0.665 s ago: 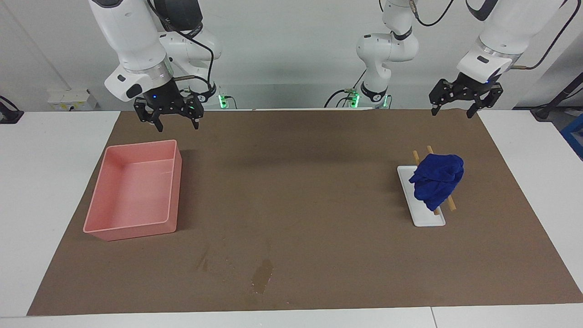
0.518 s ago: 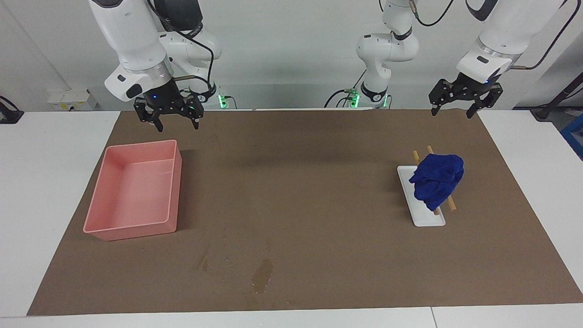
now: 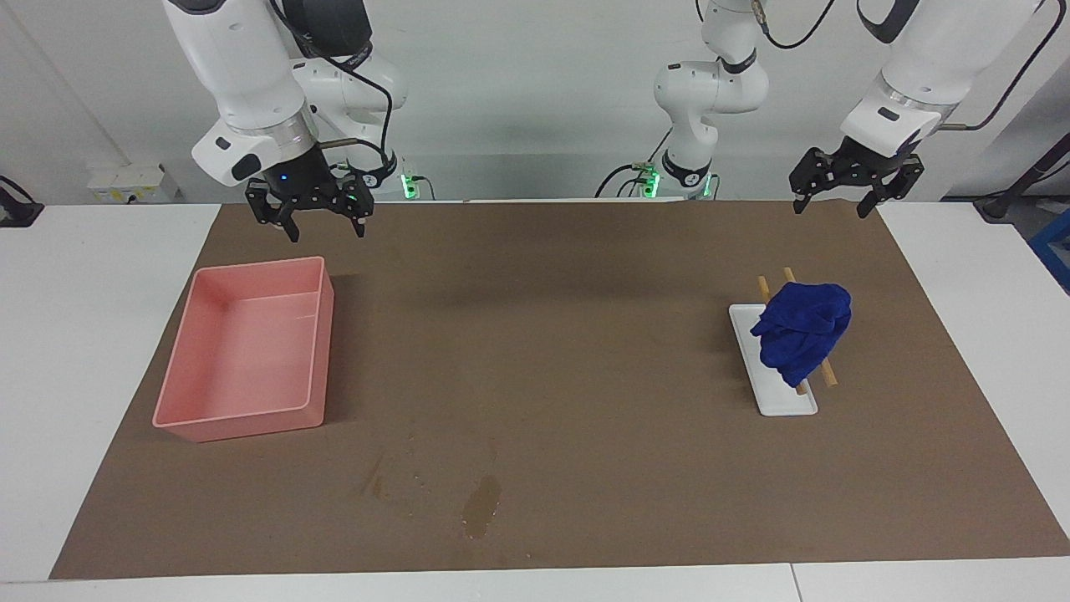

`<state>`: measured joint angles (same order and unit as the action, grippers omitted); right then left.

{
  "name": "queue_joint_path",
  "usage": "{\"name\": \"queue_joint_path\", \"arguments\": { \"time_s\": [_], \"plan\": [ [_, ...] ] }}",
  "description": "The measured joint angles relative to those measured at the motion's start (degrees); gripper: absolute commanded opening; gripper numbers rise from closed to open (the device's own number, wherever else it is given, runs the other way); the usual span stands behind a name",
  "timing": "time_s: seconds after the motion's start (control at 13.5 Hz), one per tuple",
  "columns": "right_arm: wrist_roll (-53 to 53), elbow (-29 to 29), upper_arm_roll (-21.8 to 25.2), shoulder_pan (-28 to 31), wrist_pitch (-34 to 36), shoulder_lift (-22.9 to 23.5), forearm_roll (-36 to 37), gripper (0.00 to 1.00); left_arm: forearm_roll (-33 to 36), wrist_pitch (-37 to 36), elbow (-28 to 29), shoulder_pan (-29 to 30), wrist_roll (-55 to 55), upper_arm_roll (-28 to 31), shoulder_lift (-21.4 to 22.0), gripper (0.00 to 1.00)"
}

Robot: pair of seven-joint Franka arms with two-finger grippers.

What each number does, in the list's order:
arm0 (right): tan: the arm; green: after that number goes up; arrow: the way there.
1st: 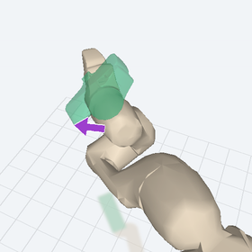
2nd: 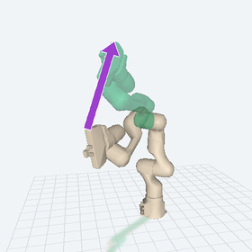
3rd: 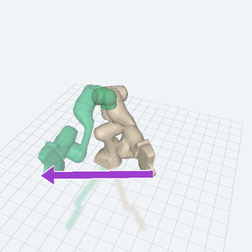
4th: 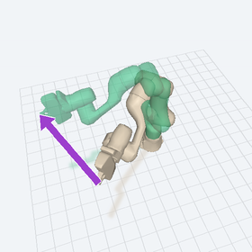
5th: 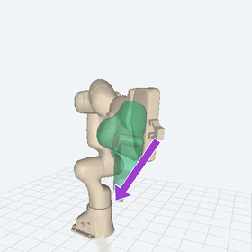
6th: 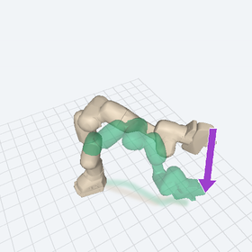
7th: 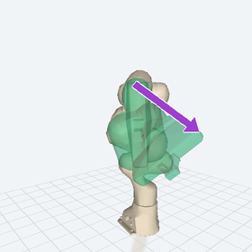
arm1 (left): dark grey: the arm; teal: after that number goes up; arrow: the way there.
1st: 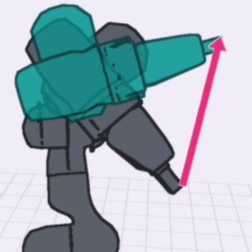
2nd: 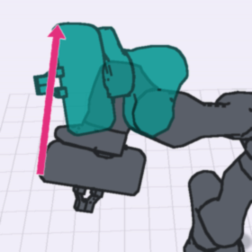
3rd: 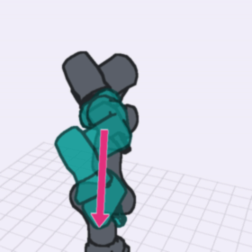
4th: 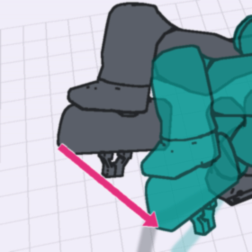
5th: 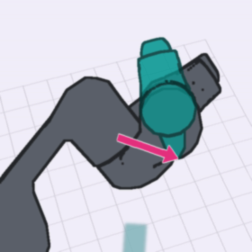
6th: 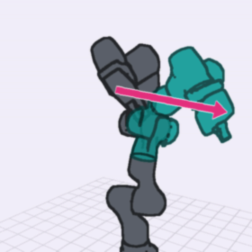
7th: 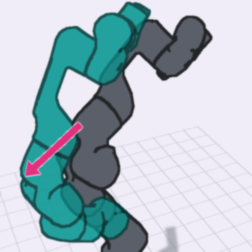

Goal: Wipe water with towel using both arms

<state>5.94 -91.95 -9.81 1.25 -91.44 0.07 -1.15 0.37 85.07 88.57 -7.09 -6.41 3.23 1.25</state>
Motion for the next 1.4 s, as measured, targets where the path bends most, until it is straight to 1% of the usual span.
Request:
{"name": "queue_joint_path", "arguments": {
  "time_s": [0.52, 0.81, 0.96, 1.4],
  "plan": [
    [0.0, 0.0, 0.0, 0.0, 0.0, 0.0, 0.0, 1.00, 0.0, 5.2, 2.7, 0.8, 0.0, 0.4, 0.9, 1.00],
    [0.0, 0.0, 0.0, 0.0, 0.0, 0.0, 0.0, 1.00, 0.0, 10.0, 7.5, 1.5, 0.0, 0.7, 2.4, 1.00],
    [0.0, 0.0, 0.0, 0.0, 0.0, 0.0, 0.0, 1.00, 0.0, 10.9, 8.6, 2.1, -0.1, 0.7, 2.7, 1.00],
    [0.0, 0.0, 0.0, 0.0, 0.0, 0.0, 0.0, 1.00, 0.0, 11.3, 8.8, 3.1, -1.2, 0.8, 2.7, 1.00]
  ]
}}
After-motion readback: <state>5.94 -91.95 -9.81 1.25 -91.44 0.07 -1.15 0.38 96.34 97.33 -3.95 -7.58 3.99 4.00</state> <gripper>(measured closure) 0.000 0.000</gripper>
